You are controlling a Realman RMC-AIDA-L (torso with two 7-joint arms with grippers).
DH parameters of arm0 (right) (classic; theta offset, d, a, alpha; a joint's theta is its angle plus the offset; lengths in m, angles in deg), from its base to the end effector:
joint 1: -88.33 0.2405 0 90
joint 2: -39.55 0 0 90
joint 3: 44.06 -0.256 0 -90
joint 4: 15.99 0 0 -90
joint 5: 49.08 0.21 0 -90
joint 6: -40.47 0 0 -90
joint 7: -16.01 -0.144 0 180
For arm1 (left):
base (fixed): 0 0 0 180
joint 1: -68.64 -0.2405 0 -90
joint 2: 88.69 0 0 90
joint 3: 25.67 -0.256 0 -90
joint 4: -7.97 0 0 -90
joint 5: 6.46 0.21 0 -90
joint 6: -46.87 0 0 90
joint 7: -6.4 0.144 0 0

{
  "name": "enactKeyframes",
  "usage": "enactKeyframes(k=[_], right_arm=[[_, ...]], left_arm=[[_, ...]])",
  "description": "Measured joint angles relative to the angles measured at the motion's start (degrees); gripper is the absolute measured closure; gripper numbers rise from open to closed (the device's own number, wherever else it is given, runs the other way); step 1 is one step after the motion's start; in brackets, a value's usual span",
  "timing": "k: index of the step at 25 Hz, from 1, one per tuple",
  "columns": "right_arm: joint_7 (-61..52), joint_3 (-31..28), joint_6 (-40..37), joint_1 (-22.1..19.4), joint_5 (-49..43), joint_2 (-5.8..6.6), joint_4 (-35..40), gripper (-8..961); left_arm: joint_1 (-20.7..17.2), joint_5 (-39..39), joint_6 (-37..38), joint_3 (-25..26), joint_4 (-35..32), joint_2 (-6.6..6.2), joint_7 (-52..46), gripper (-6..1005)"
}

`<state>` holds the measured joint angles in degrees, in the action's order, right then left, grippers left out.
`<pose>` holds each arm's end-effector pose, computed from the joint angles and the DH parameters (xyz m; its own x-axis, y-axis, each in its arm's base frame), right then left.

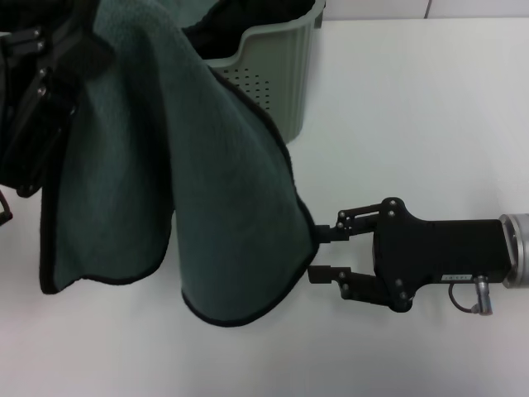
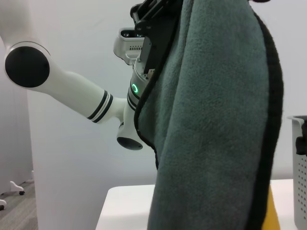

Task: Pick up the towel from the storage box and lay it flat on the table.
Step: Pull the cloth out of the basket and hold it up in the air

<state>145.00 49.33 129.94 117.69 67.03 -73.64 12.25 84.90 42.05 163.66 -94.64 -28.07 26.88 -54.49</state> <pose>0.2102 0.2880 -0.0489 0.7668 0.0426 -0.6405 0.0153 -0.9987 -0.0482 -0.2156 0.2488 0.0698 0.2191 -0.1898 0.9571 0.1322 -0.9661 -0.2218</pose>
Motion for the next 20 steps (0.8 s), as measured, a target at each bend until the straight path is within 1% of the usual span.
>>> enactKeyframes(k=[10,15,18,19,20], right_arm=[[1.93,-0.14,0.52,-0.09,-0.03,-0.13,0.37,604],[3.08,-0.5,0.48,-0.18,0.29,-0.42,0.08,764],[3.84,-2.75,0.18,-0.8,0.32,-1.16,0.12,872],[3.84,-2.75,0.18,-0.8,0.32,-1.16,0.12,908],[3.92,-4.78,-0.1,-1.14,0.21,-1.64,0.41,944]], left_arm=[[-0.17,0.0,-0.08,0.06,0.52,0.13,0.65,938],[-0.09,-0.02,-0.08,0.06,1.75,0.24,0.7,936],[-0.08,-1.18,-0.1,0.08,3.49,0.49,0.7,934],[-0.09,-2.42,-0.13,0.11,5.06,0.68,0.6,934],[-0.07,-3.96,-0.17,0.13,6.6,0.85,0.31,933]])
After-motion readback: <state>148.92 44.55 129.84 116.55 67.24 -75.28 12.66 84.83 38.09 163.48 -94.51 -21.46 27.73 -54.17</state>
